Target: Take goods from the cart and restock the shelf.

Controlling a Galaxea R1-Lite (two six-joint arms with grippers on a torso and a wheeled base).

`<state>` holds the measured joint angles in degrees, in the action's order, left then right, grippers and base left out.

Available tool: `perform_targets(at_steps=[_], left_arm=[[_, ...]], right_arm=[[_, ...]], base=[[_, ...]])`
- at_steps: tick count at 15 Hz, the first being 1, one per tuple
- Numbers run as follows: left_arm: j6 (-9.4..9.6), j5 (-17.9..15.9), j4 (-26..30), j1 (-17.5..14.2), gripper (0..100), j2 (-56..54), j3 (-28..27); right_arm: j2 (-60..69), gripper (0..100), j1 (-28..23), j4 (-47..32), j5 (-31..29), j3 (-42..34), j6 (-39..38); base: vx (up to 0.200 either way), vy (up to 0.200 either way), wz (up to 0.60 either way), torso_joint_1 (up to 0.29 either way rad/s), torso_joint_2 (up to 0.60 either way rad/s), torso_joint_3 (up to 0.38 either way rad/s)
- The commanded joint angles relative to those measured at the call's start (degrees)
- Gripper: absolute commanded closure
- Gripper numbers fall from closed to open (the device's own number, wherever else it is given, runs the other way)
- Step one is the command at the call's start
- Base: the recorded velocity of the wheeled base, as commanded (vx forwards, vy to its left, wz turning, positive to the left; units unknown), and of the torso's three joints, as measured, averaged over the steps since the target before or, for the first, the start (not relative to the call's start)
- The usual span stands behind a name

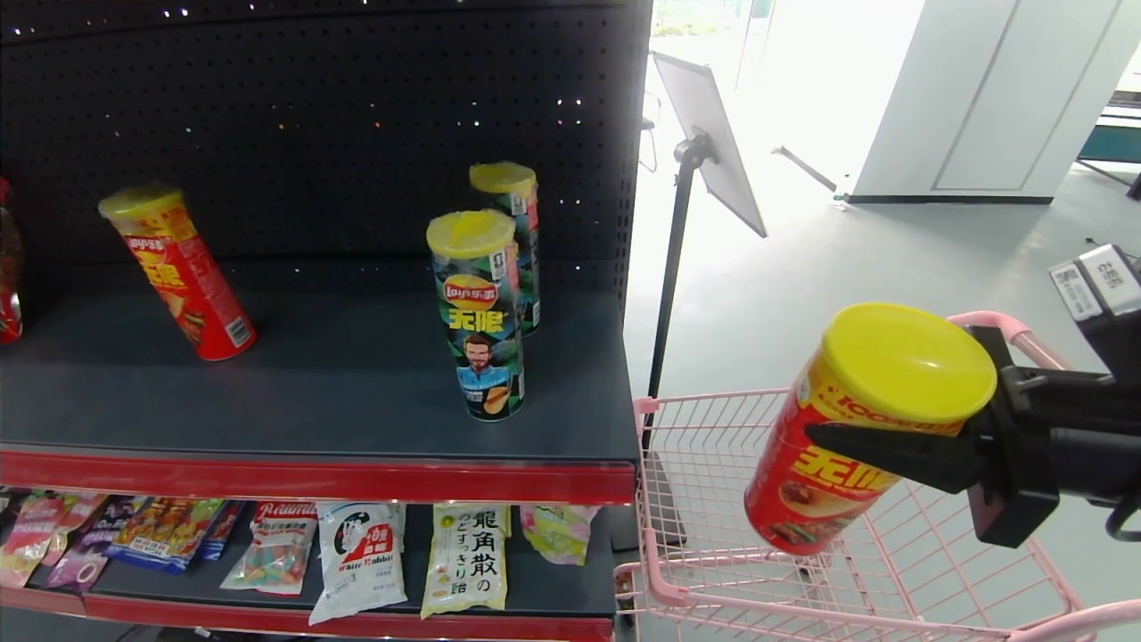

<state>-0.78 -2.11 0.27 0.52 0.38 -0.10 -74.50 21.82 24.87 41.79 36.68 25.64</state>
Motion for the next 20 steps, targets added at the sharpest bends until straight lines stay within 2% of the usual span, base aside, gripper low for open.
perform_targets(at_steps=[1,15,20], left_arm=[[-0.01,0.0,0.0,0.0,0,0.1,0.0],[-0.27,0.0,0.0,0.0,0,0.1,0.0],[-0.36,0.0,0.0,0.0,0,0.1,0.0]], right_arm=[[0.1,100,0.0,0.0,0.0,0.3,0.0],[-0.7,100,0.2,0.1,-1.4,0.7,-0.1],[-0.8,100,0.2,0.1,-1.4,2.2,-0.1]], base=[[0.000,0.000,0.00,0.000,0.00,0.000],[0.000,0.000,0.00,0.000,0.00,0.000],[0.000,0.200,0.00,0.005,0.00,0.000]])
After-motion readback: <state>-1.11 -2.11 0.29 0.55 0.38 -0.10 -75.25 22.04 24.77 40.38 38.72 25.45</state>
